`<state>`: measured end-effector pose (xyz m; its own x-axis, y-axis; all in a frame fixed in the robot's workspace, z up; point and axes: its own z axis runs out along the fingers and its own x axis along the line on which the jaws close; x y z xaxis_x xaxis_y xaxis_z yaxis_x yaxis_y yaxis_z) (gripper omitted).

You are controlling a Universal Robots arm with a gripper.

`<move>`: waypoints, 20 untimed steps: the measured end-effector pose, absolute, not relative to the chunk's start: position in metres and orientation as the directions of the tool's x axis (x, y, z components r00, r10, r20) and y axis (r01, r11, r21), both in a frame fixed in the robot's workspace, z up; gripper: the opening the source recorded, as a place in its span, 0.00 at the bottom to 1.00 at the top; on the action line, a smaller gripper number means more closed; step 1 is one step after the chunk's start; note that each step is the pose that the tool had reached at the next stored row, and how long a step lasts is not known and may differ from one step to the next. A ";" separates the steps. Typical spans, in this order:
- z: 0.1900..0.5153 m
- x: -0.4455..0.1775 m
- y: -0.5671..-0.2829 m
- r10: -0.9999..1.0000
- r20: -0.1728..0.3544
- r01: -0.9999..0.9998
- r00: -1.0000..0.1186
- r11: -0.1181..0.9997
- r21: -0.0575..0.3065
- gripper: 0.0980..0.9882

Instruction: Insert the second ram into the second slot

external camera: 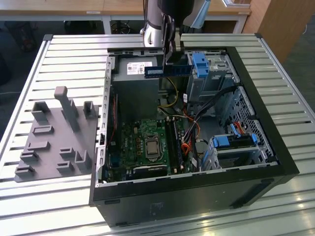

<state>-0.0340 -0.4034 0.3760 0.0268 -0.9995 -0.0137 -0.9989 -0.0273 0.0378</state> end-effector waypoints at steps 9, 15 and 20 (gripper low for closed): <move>0.376 -0.034 -0.406 -1.000 -0.013 -0.999 0.027 -0.027 0.038 0.04; 0.376 -0.034 -0.409 -1.000 -0.012 -0.999 0.027 -0.027 0.038 0.04; 0.376 -0.034 -0.412 -1.000 -0.012 -0.999 0.027 -0.027 0.038 0.04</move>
